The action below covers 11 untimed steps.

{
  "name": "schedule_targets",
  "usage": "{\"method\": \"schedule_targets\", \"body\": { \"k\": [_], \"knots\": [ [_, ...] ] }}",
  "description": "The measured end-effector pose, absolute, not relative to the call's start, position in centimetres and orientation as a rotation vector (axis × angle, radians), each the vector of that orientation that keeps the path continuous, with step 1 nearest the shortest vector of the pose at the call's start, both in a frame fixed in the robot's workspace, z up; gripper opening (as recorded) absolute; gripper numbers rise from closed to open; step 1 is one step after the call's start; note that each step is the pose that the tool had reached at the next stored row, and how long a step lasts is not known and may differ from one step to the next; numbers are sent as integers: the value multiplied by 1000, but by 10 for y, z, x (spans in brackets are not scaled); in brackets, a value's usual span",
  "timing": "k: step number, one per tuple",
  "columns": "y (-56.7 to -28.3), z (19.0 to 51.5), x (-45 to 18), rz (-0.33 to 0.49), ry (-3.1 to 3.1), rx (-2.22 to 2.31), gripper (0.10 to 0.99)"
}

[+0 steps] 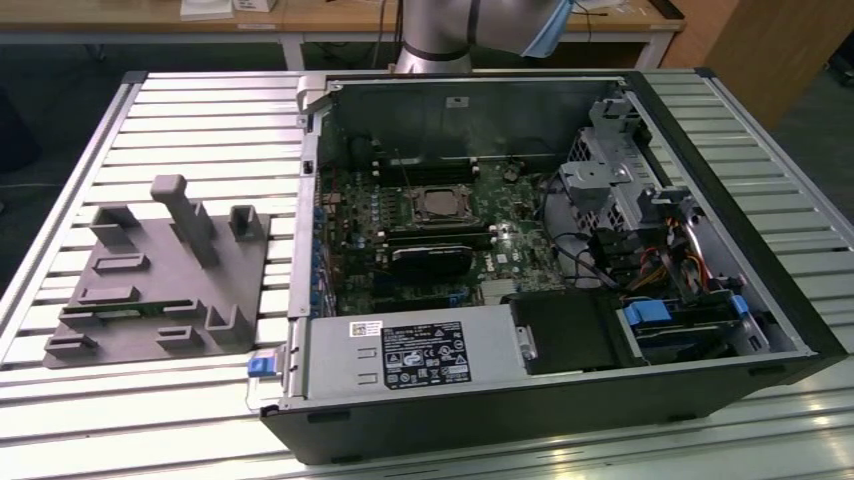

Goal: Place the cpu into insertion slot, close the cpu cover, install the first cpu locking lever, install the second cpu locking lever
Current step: 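Install the first cpu locking lever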

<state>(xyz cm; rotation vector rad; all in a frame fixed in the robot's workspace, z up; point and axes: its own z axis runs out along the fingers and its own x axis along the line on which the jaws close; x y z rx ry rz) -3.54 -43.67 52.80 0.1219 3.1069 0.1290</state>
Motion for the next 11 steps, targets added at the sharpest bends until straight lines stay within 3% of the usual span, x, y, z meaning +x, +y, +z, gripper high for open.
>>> {"method": "schedule_targets", "body": {
  "k": [11],
  "knots": [
    [-446,508,-35,129,3107,122,106]
  ]
}}
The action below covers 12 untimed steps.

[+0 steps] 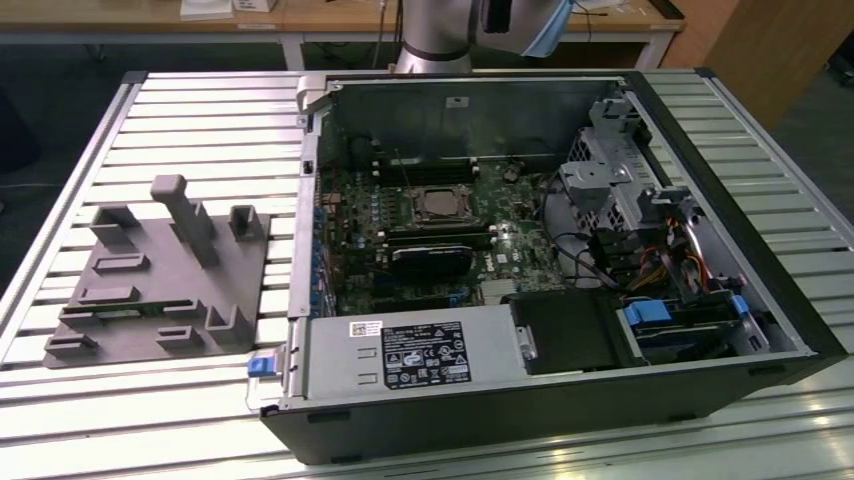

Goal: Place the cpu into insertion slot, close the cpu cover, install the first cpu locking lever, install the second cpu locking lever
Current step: 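Install the first cpu locking lever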

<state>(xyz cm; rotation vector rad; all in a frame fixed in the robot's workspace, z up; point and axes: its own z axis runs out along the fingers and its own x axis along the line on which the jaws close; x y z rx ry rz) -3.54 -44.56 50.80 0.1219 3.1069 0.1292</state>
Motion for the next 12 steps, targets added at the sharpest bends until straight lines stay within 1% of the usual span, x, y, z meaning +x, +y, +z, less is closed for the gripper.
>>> {"method": "schedule_targets", "body": {
  "k": [12],
  "knots": [
    [-455,486,-35,129,3107,122,106]
  ]
}}
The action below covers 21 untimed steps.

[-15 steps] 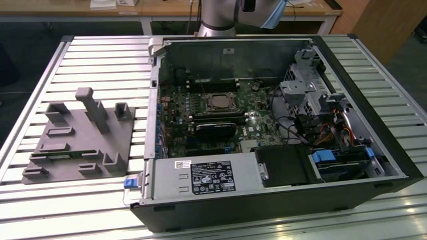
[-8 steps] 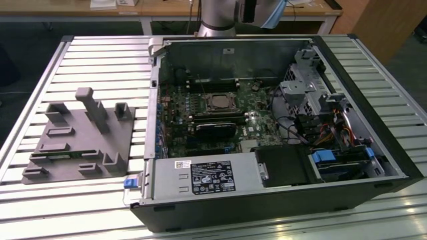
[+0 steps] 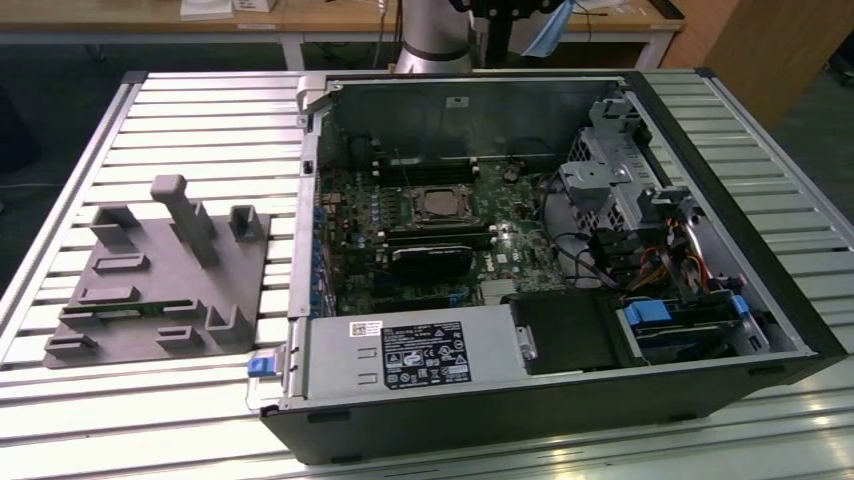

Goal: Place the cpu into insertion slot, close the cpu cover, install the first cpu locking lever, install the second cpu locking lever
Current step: 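Install the first cpu locking lever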

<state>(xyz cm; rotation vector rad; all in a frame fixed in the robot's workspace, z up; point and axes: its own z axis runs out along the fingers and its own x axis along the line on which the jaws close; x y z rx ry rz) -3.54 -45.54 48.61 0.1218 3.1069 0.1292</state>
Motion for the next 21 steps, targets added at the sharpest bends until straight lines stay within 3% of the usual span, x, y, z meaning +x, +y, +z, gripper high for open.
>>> {"method": "schedule_targets", "body": {
  "k": [21],
  "knots": [
    [-443,456,-35,140,3107,122,106]
  ]
}}
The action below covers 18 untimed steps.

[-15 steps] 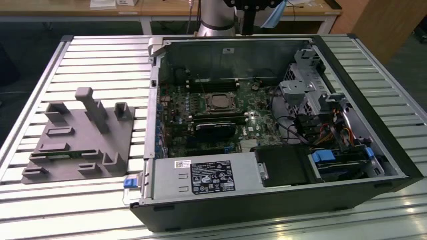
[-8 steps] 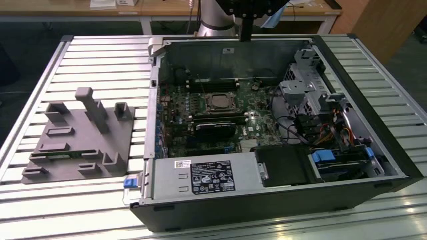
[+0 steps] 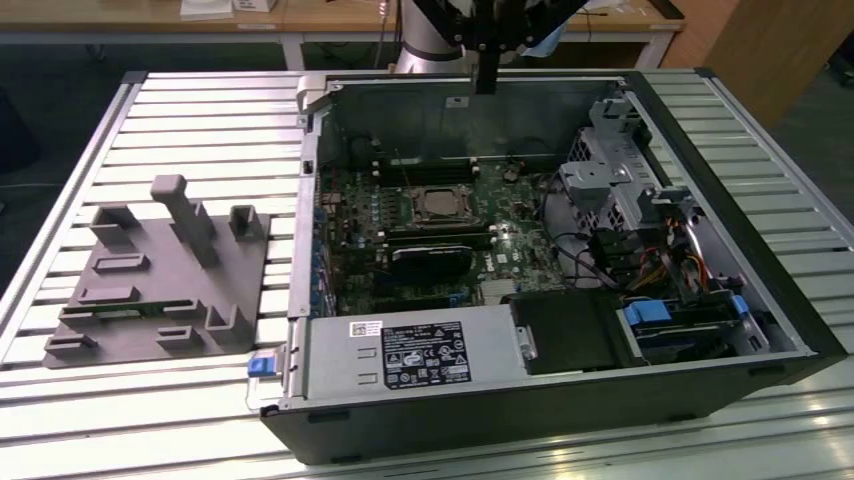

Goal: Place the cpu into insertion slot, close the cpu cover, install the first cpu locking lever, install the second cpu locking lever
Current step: 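Install the first cpu locking lever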

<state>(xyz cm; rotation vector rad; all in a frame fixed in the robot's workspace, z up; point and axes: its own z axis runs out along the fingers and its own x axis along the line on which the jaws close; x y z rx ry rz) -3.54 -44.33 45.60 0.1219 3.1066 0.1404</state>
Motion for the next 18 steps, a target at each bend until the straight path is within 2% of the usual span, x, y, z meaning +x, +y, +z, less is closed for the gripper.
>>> {"method": "schedule_targets", "body": {
  "k": [18],
  "knots": [
    [-437,423,-35,140,3107,122,106]
  ]
}}
